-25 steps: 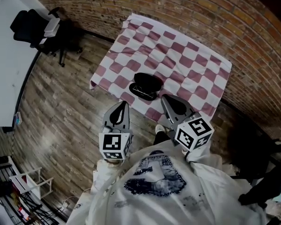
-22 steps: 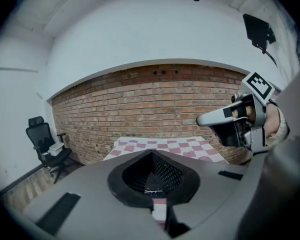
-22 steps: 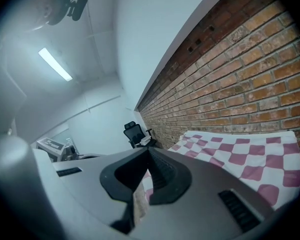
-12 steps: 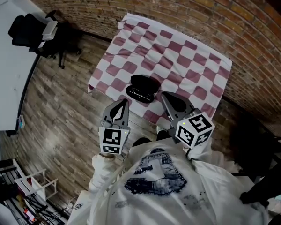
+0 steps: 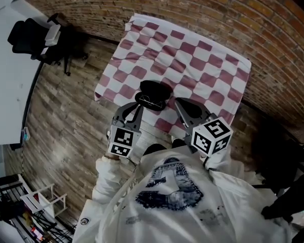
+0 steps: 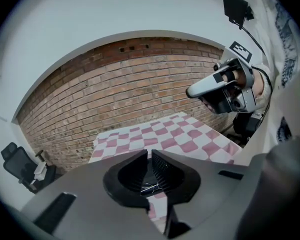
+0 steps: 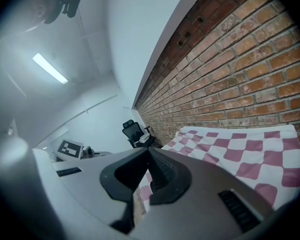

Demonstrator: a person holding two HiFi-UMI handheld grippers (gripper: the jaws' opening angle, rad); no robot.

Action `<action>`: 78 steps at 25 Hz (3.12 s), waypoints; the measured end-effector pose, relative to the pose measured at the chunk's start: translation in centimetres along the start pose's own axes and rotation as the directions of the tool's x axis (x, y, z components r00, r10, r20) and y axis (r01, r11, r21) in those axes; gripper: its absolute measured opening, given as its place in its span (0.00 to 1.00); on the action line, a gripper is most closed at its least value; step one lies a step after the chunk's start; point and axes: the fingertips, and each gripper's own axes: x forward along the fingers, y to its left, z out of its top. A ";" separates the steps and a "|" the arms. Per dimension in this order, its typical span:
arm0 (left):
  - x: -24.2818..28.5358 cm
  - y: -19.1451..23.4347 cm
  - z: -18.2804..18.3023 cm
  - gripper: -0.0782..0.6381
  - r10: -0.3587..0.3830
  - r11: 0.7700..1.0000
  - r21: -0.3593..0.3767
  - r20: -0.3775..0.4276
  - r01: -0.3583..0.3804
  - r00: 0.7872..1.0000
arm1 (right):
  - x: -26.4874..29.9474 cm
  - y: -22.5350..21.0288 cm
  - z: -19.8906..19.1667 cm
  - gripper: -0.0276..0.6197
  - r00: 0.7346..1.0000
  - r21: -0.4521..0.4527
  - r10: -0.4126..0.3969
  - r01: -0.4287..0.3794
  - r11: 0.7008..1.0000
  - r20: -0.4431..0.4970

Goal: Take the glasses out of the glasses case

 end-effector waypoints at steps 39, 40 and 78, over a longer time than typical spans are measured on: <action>11.5 -2.4 -10.9 0.43 -0.293 0.672 0.481 -0.526 0.563 0.799 | -0.1 -5.6 -0.6 0.06 0.997 0.087 -0.080 0.081 0.993 -0.024; 11.6 -2.4 -11.1 0.43 -0.296 0.666 0.480 -0.532 0.571 0.793 | -0.1 -5.7 -0.6 0.06 0.996 0.089 -0.082 0.083 0.993 -0.023; 13.9 -4.3 -15.7 0.18 -0.340 0.531 0.460 -0.654 0.712 0.676 | 1.4 -7.1 -1.6 0.06 0.993 0.107 -0.095 0.102 0.989 -0.066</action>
